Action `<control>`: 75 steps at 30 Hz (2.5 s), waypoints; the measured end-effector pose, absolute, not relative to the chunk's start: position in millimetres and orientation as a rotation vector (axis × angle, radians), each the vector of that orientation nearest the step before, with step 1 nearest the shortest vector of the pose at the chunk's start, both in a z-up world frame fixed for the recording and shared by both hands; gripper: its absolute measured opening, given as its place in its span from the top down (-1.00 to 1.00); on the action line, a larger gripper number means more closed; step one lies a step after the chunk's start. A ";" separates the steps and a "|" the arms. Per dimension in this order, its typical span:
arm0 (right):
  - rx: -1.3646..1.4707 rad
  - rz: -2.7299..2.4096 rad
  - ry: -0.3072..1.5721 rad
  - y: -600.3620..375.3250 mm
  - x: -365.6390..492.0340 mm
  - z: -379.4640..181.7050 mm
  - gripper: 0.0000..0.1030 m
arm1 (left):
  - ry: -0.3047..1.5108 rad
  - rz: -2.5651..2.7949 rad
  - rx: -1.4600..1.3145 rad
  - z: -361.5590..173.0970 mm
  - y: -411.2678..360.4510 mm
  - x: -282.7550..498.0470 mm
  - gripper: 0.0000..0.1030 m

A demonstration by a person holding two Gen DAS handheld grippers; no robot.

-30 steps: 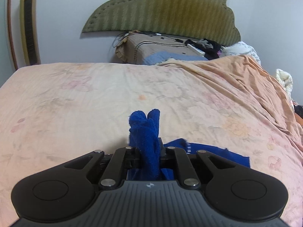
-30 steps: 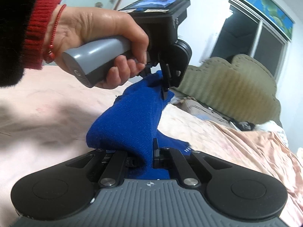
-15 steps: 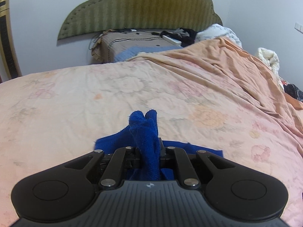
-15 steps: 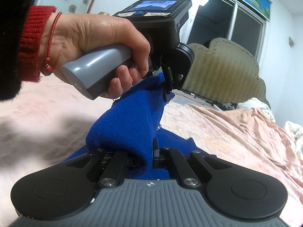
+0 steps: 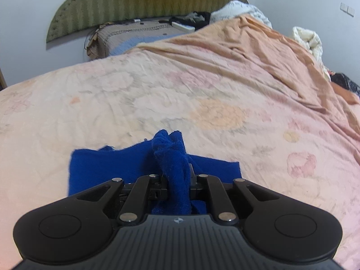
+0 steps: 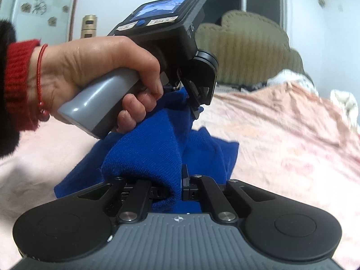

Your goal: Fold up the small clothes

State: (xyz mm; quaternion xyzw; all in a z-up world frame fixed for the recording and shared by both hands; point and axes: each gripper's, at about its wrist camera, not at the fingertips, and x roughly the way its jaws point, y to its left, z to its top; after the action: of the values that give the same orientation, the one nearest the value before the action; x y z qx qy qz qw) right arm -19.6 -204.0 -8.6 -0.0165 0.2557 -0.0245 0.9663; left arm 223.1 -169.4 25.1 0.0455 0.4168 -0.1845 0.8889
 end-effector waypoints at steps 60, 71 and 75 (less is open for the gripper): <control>0.783 0.087 0.676 -321.8 -28.4 -59.9 0.70 | 0.781 -0.178 0.061 0.5 -42.9 95.6 -0.69; 0.795 0.085 0.694 -329.4 -36.4 -60.1 0.51 | 0.769 -0.182 0.077 2.7 -38.7 81.6 -0.69; 0.722 0.065 0.664 -328.6 -44.8 -45.6 0.29 | 0.795 -0.229 0.065 -2.6 -37.7 74.5 -0.69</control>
State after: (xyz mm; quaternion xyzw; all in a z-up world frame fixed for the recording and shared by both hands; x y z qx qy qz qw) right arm -44.8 -328.6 -45.6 0.3467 0.3187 0.0312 0.8816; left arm 74.5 -37.7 -2.6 0.0315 0.3863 -0.1112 0.9151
